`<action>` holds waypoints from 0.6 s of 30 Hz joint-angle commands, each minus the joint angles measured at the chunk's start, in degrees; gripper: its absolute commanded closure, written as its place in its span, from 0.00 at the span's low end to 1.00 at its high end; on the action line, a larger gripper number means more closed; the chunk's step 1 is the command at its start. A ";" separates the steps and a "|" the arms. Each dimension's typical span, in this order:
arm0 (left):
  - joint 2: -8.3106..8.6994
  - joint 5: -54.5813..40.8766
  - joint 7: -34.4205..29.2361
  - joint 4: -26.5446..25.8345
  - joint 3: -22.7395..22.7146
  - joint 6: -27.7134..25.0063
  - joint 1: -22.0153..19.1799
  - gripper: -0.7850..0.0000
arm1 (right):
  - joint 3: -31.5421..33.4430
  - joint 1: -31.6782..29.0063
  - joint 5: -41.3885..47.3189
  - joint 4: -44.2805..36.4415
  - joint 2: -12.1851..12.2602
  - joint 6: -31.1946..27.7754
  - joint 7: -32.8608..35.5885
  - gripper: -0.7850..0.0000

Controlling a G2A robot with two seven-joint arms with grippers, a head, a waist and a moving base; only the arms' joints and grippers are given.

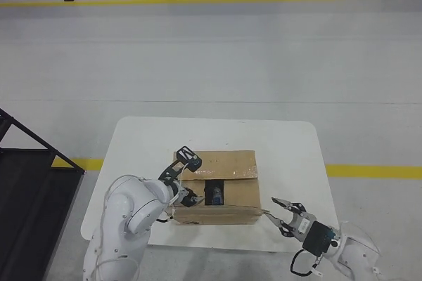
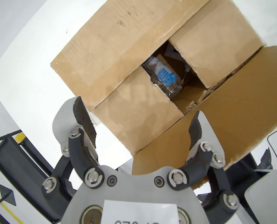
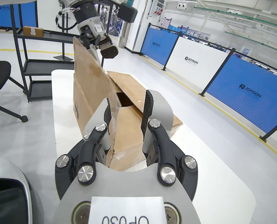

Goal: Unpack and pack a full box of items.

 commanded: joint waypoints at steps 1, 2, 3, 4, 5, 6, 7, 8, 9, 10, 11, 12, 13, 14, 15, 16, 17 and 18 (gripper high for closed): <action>0.23 -0.99 -0.34 -0.04 -0.06 -0.14 0.12 0.00 | 0.99 0.08 2.17 0.19 0.09 -0.37 -0.28 0.62; 0.41 -1.43 -0.40 -0.08 0.08 -0.08 0.22 0.00 | 1.33 0.04 3.42 0.20 0.10 -0.46 -0.46 0.62; 0.65 -1.59 -0.34 -0.24 0.32 -0.14 0.27 0.00 | 1.58 -0.01 5.05 0.30 0.10 -0.87 -0.61 0.63; 0.93 -1.67 -0.30 -0.33 0.62 -0.19 0.39 0.00 | 1.93 0.04 6.99 0.37 0.07 -0.97 -0.74 0.64; 1.21 -2.09 -0.24 -0.53 0.85 -0.25 0.49 0.00 | 2.14 0.03 9.03 0.47 0.03 -1.24 -0.44 0.65; 1.50 -2.61 -0.30 -0.70 1.08 -0.18 0.60 0.00 | 2.30 0.08 10.81 0.57 -0.01 -1.50 0.38 0.66; 1.83 -3.07 -0.28 -0.87 1.40 -0.21 0.69 0.00 | 2.37 0.23 11.97 0.80 -0.02 -1.85 2.11 0.82; 2.18 -3.44 -0.32 -0.95 1.69 -0.17 0.80 0.00 | 2.55 0.64 12.07 0.59 0.01 -1.61 4.44 0.98; 2.54 -3.70 -0.32 -1.16 1.98 -0.17 0.86 0.00 | 2.31 0.84 13.50 0.53 -0.07 -1.42 5.78 1.00; 2.89 -4.12 -0.36 -1.34 2.21 -0.13 0.97 0.00 | 1.83 1.05 15.20 0.54 -0.17 -1.79 7.06 1.00; 3.23 -4.79 -0.50 -1.57 2.33 0.02 1.07 0.00 | 1.47 1.47 15.94 0.37 -0.21 -1.79 8.97 1.00; 3.56 -5.18 -0.66 -1.78 2.48 0.18 1.15 0.00 | 1.04 1.78 16.29 0.06 -0.27 -1.47 10.67 1.00; 3.91 -5.51 -0.67 -1.97 2.80 0.18 1.23 0.00 | 0.39 2.03 16.61 -0.14 -0.34 -1.41 12.34 1.00; 4.28 -5.97 -0.68 -2.09 3.15 0.19 1.34 0.00 | -0.47 2.27 16.43 -0.33 -0.38 -1.67 14.33 1.00; 4.65 -6.35 -0.67 -2.29 3.40 0.18 1.35 0.00 | -1.27 2.59 16.21 -0.59 -0.41 -2.07 15.91 1.00; 5.01 -6.75 -0.74 -2.52 3.54 0.26 1.40 0.00 | -2.10 2.91 15.85 -0.73 -0.44 -2.42 17.25 1.00; 5.36 -7.16 -0.78 -2.73 3.64 0.30 1.40 0.00 | -2.84 3.12 15.61 -0.65 -0.50 -2.38 18.34 1.00; 5.69 -7.50 -0.84 -2.86 3.67 0.36 1.37 0.00 | -3.73 3.32 15.48 -0.69 -0.54 -2.92 19.17 1.00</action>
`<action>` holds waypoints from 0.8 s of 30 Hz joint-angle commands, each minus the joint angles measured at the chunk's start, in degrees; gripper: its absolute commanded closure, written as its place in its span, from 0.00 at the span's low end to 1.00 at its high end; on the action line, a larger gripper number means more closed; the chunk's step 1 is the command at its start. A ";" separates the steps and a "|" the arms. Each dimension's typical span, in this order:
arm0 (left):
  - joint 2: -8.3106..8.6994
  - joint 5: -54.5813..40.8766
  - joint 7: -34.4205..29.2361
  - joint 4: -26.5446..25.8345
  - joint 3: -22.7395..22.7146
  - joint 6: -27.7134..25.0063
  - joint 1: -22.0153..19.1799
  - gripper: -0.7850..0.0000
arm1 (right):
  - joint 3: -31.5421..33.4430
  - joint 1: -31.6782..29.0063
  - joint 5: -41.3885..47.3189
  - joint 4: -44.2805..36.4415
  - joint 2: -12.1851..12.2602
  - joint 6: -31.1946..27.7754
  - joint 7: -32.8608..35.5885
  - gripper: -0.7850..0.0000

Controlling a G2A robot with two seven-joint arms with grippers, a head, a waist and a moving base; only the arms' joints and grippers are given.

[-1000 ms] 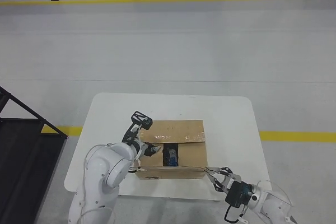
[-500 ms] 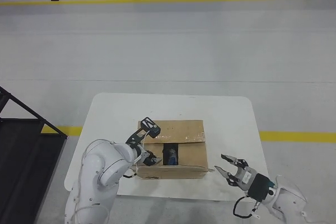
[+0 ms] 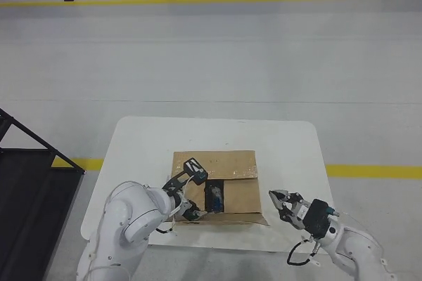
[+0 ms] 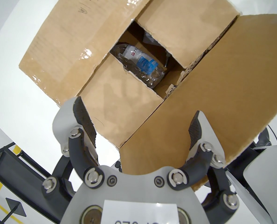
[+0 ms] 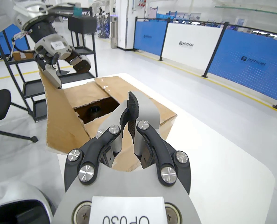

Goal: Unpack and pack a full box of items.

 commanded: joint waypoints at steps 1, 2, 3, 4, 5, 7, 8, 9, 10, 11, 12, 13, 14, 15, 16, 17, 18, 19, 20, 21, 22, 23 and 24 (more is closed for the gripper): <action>0.60 -0.50 -0.08 -0.22 0.07 0.08 -0.08 0.00 | -1.51 0.29 -0.75 -0.10 -0.02 -1.28 1.47 1.00; 0.90 -0.73 -0.11 -0.32 0.11 0.11 -0.11 0.00 | -1.98 0.43 -1.33 -0.02 -0.01 -1.58 1.98 1.00; 1.21 -0.87 -0.04 -0.48 0.16 0.04 -0.13 0.00 | -2.52 0.42 -1.78 0.00 0.01 -2.13 2.27 1.00; 1.50 -1.00 -0.05 -0.59 0.05 0.05 -0.16 0.00 | -2.99 0.29 -1.89 0.25 0.04 -2.85 2.40 1.00; 1.78 -0.84 0.06 -0.78 -0.05 -0.06 -0.24 0.00 | -3.21 0.27 -2.30 0.43 0.10 -3.39 2.68 1.00; 2.28 -0.45 0.38 -0.99 -0.31 -0.37 -0.29 0.00 | -3.64 -0.05 -2.97 0.87 0.26 -5.08 2.95 1.00; 2.44 -0.54 0.53 -1.02 -0.71 -0.52 -0.34 0.00 | -3.70 -0.18 -3.47 1.05 0.36 -5.79 3.25 1.00; 2.57 -0.50 0.76 -1.07 -1.01 -0.74 -0.43 0.00 | -3.74 -0.37 -3.81 1.18 0.45 -6.28 3.28 1.00; 2.68 -0.17 1.22 -1.09 -1.27 -0.99 -0.56 0.00 | -3.78 -0.59 -3.98 1.26 0.53 -6.78 3.06 1.00; 2.74 0.25 2.31 -0.96 -1.60 -0.50 -0.73 0.00 | -3.78 -0.87 -4.29 1.42 0.62 -7.22 3.02 1.00; 2.77 0.84 3.29 -0.76 -1.69 0.08 -0.87 0.00 | -3.70 -1.08 -4.70 1.44 0.71 -7.42 3.02 1.00; 2.79 1.57 4.44 -0.62 -1.55 0.52 -1.10 0.00 | -3.60 -1.35 -4.80 1.51 0.78 -7.44 2.88 1.00; 2.80 2.74 6.01 -0.39 -1.15 0.86 -1.41 0.00 | -3.47 -1.69 -4.90 1.54 0.87 -7.42 2.62 1.00; 2.80 3.70 7.22 -0.14 -0.79 1.31 -1.62 0.00 | -3.39 -1.91 -5.01 1.53 0.94 -7.43 2.46 1.00; 2.76 4.26 8.26 0.08 -0.53 1.91 -1.78 0.00 | -3.33 -2.06 -5.23 1.55 0.99 -7.37 2.50 1.00; 2.72 5.02 9.64 0.38 0.04 2.47 -1.98 0.00 | -3.26 -2.25 -5.39 1.42 1.05 -7.26 2.33 1.00; 2.66 5.86 11.13 0.73 0.70 3.01 -2.19 0.00 | -3.28 -2.51 -5.41 1.37 1.10 -7.28 2.02 1.00; 2.58 6.64 12.43 1.21 1.39 3.72 -2.37 0.00 | -3.26 -2.73 -5.79 1.47 1.17 -7.21 2.02 1.00; 2.51 7.74 13.51 1.67 2.23 4.28 -2.65 0.00 | -3.25 -2.91 -6.28 1.47 1.24 -7.14 2.19 1.00; 2.43 8.96 14.65 2.24 3.22 4.57 -2.92 0.00 | -3.30 -3.13 -6.59 1.58 1.30 -7.08 2.18 1.00; 2.35 9.72 15.45 3.01 4.03 5.21 -3.05 0.00 | -3.34 -3.30 -6.62 1.73 1.35 -7.03 1.98 1.00; 2.29 10.95 15.61 3.64 4.83 5.66 -3.27 0.00 | -3.34 -3.44 -6.72 1.97 1.40 -6.98 1.95 1.00; 2.25 12.31 15.84 4.12 5.64 5.84 -3.56 0.00 | -3.35 -3.53 -7.17 2.08 1.47 -6.92 2.07 1.00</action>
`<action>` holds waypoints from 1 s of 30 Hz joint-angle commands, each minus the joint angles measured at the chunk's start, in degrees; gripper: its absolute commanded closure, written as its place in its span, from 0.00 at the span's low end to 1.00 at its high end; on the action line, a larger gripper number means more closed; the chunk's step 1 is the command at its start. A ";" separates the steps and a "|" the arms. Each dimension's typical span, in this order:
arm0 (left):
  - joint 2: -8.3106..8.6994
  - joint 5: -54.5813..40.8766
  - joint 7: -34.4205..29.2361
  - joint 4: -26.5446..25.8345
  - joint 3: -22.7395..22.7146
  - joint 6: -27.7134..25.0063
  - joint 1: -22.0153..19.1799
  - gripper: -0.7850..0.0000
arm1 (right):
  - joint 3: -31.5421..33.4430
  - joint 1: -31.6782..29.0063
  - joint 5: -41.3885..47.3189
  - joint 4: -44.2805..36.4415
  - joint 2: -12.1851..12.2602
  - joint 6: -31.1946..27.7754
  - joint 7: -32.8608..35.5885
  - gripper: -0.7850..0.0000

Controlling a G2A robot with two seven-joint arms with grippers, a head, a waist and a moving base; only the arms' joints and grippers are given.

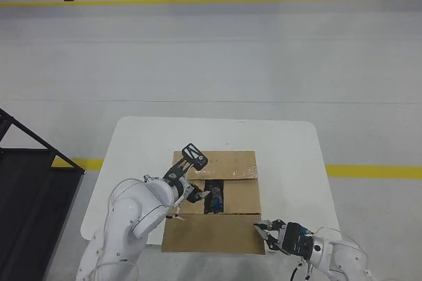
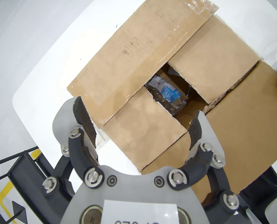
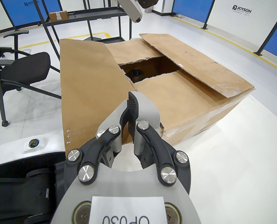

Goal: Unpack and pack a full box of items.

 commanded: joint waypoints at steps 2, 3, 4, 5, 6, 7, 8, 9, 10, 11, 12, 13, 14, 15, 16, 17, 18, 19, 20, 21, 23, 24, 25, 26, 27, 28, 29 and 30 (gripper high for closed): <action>-0.23 2.83 1.30 1.68 1.91 1.95 -0.66 0.00 | 0.00 -0.34 -0.60 0.47 0.16 0.27 -0.15 1.00; -0.33 3.46 1.82 2.18 2.55 2.51 -0.95 0.00 | 0.00 -0.48 -0.62 0.74 0.20 0.36 -0.31 1.00; -0.43 4.05 2.35 2.81 3.17 3.02 -1.22 0.00 | 0.03 -0.60 -0.96 1.14 0.27 0.42 -0.15 1.00; -0.51 5.11 2.97 3.44 3.71 3.53 -1.54 0.00 | 0.12 -0.68 -1.51 1.48 0.34 0.74 0.18 1.00; -0.57 6.71 3.72 4.05 4.38 3.76 -1.86 0.00 | 0.12 -0.81 -1.68 1.63 0.40 0.90 0.05 1.00; -0.62 8.36 4.66 4.77 5.16 3.82 -2.06 0.00 | 0.18 -1.00 -1.30 1.97 0.43 0.97 -0.46 1.00; -0.72 9.13 5.60 5.38 5.85 4.09 -2.14 0.00 | 0.29 -1.11 -1.27 2.22 0.49 1.00 -0.74 1.00; -0.85 9.25 6.39 5.99 6.39 4.70 -2.20 0.00 | 0.47 -1.24 -1.59 2.50 0.58 1.11 -0.65 1.00; -0.97 9.66 6.91 6.50 6.96 5.03 -2.39 0.00 | 0.63 -1.39 -1.70 2.62 0.65 1.21 -0.78 1.00; -1.06 10.49 7.46 7.01 7.62 5.07 -2.62 0.00 | 0.91 -1.61 -1.33 2.68 0.70 1.56 -1.33 1.00; -1.17 11.28 8.56 7.47 8.35 5.05 -2.81 0.00 | 1.40 -1.93 -0.37 2.95 0.74 1.99 -2.08 1.00; -1.30 11.61 9.55 8.10 8.86 5.67 -2.88 0.00 | 2.00 -2.23 0.40 3.09 0.79 2.49 -2.52 1.00; -1.44 12.13 10.42 8.65 9.47 6.08 -3.04 0.00 | 2.89 -2.61 1.43 3.26 0.84 3.45 -3.10 1.00; -1.55 13.12 11.06 9.32 10.16 6.19 -3.26 0.00 | 3.78 -3.06 2.68 3.31 0.88 4.24 -3.78 1.00; -1.65 14.30 11.87 9.89 10.86 6.25 -3.51 0.00 | 4.73 -3.57 3.63 3.36 0.94 5.03 -4.04 1.00; -1.79 14.95 12.85 10.51 11.45 6.66 -3.65 0.00 | 5.84 -4.02 4.11 3.34 1.03 6.04 -4.00 1.00; -1.94 15.39 13.57 11.19 11.94 7.20 -3.81 0.00 | 6.66 -4.54 4.61 3.17 1.10 6.55 -4.01 1.00; -2.05 16.98 14.15 11.95 12.67 7.12 -4.22 0.00 | 7.66 -5.02 5.21 3.24 1.18 7.31 -3.86 1.00; -2.13 18.59 14.86 12.76 13.42 6.82 -4.56 0.00 | 8.35 -5.45 5.50 3.03 1.25 7.65 -3.60 1.00; -2.22 19.81 15.51 13.61 14.04 6.60 -4.82 0.00 | 8.98 -5.80 5.88 2.88 1.31 7.96 -3.51 1.00; -2.42 21.34 16.41 15.23 15.00 6.22 -5.24 0.00 | 10.04 -6.46 6.93 2.78 1.36 8.71 -3.26 1.00; -2.48 22.68 16.73 16.04 15.50 5.71 -5.53 0.00 | 10.36 -6.73 7.29 2.66 1.39 8.86 -3.11 1.00; -2.51 24.24 17.24 16.85 15.94 5.39 -5.79 0.00 | 10.57 -6.93 7.56 2.60 1.41 8.93 -2.92 1.00; -2.56 25.57 17.87 17.62 16.30 5.43 -5.92 0.07 | 10.72 -7.06 7.73 2.53 1.42 8.97 -2.75 1.00; -2.60 27.05 18.50 18.38 16.76 5.13 -6.05 0.18 | 10.78 -7.20 7.87 2.52 1.43 9.08 -2.62 1.00; -2.64 28.27 19.23 18.87 17.06 5.12 -6.17 0.37 | 10.77 -7.33 7.97 2.53 1.43 9.15 -2.50 1.00; -2.67 29.79 20.08 19.30 17.37 5.26 -6.24 0.51 | 10.71 -7.41 8.02 2.51 1.42 9.27 -2.38 1.00; -2.70 31.00 20.80 19.74 17.64 5.35 -6.24 0.61 | 10.62 -7.50 8.14 2.46 1.41 9.33 -2.38 1.00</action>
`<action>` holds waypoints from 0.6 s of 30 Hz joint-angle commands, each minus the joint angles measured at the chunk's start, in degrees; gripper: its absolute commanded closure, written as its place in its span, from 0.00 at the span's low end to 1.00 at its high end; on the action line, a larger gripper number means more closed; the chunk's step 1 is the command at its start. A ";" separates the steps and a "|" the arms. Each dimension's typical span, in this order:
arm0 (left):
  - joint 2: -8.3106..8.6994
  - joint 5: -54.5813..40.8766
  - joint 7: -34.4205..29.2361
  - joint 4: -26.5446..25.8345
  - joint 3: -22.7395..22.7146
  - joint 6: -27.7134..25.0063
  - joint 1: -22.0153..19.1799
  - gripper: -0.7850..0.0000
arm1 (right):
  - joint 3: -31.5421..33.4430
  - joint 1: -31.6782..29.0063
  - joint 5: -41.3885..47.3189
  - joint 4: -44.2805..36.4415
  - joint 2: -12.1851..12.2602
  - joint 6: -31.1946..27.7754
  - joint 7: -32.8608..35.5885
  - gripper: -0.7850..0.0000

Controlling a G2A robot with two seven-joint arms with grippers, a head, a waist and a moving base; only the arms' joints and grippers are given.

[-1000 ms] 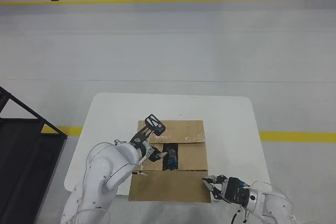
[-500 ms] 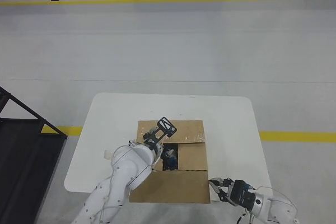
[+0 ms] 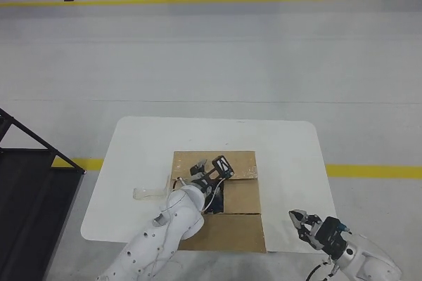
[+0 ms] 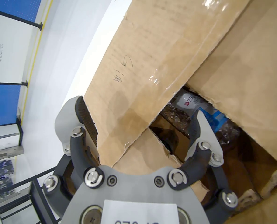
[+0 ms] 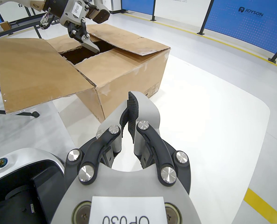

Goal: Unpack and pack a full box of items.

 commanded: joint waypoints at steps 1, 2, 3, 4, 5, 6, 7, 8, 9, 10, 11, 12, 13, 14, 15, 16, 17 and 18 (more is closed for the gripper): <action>-0.02 3.04 1.68 0.69 0.58 0.02 -0.11 0.69 | -0.16 -0.13 0.12 -0.05 -0.02 0.16 0.01 1.00; -0.06 3.74 2.69 0.92 0.65 0.41 0.01 0.84 | -0.25 -0.19 0.15 -0.02 -0.03 0.23 0.02 1.00; -0.11 4.20 3.42 1.17 0.61 0.86 0.15 1.00 | -0.31 -0.20 0.20 0.01 -0.03 0.26 0.03 1.00; -0.12 5.48 4.34 1.38 0.78 1.03 0.15 1.00 | -0.39 -0.20 0.24 0.04 -0.04 0.30 0.06 1.00; -0.10 7.05 5.16 1.85 0.98 1.13 0.22 1.00 | -0.47 -0.19 0.25 0.02 -0.05 0.36 0.08 1.00; 0.01 10.52 5.87 2.50 1.53 0.81 0.05 1.00 | -0.58 -0.19 0.32 0.05 -0.06 0.39 0.14 1.00; 0.14 13.61 7.33 3.01 2.28 0.16 0.13 1.00 | -0.70 -0.15 0.37 0.01 -0.06 0.37 0.12 1.00; 0.12 13.47 8.35 3.18 2.01 0.97 0.64 1.00 | -0.79 -0.12 0.41 0.07 -0.07 0.41 0.12 1.00; 0.14 14.12 9.32 3.15 1.94 1.27 0.91 1.00 | -0.90 -0.07 0.44 0.07 -0.07 0.36 0.15 1.00; 0.22 15.45 10.62 3.13 2.02 1.12 1.07 1.00 | -0.96 -0.01 0.44 0.10 -0.07 0.36 0.17 1.00; 0.26 15.64 11.54 3.09 1.78 1.38 1.50 1.00 | -1.02 0.03 0.45 0.14 -0.07 0.39 0.18 1.00; 0.31 15.89 12.79 2.62 1.74 1.26 1.95 1.00 | -1.09 0.06 0.44 0.17 -0.08 0.42 0.18 1.00; 0.40 16.31 13.82 2.31 1.58 0.98 2.35 1.00 | -1.18 0.06 0.40 0.25 -0.08 0.46 0.20 1.00; 0.47 16.14 15.18 1.75 1.19 1.01 2.95 1.00 | -1.27 0.07 0.38 0.30 -0.08 0.50 0.23 1.00; 0.51 16.31 15.61 1.45 1.05 0.93 3.20 1.00 | -1.32 0.04 0.37 0.32 -0.08 0.54 0.21 1.00; 0.56 16.36 16.15 1.03 0.93 0.41 3.66 1.00 | -1.39 0.00 0.40 0.38 -0.09 0.56 0.19 1.00; 0.59 16.01 16.64 0.26 0.72 0.06 4.15 1.00 | -1.44 0.00 0.39 0.40 -0.09 0.61 0.16 1.00; 0.64 16.07 17.09 -0.47 0.46 0.08 4.61 1.00 | -1.46 -0.02 0.45 0.47 -0.09 0.68 0.17 1.00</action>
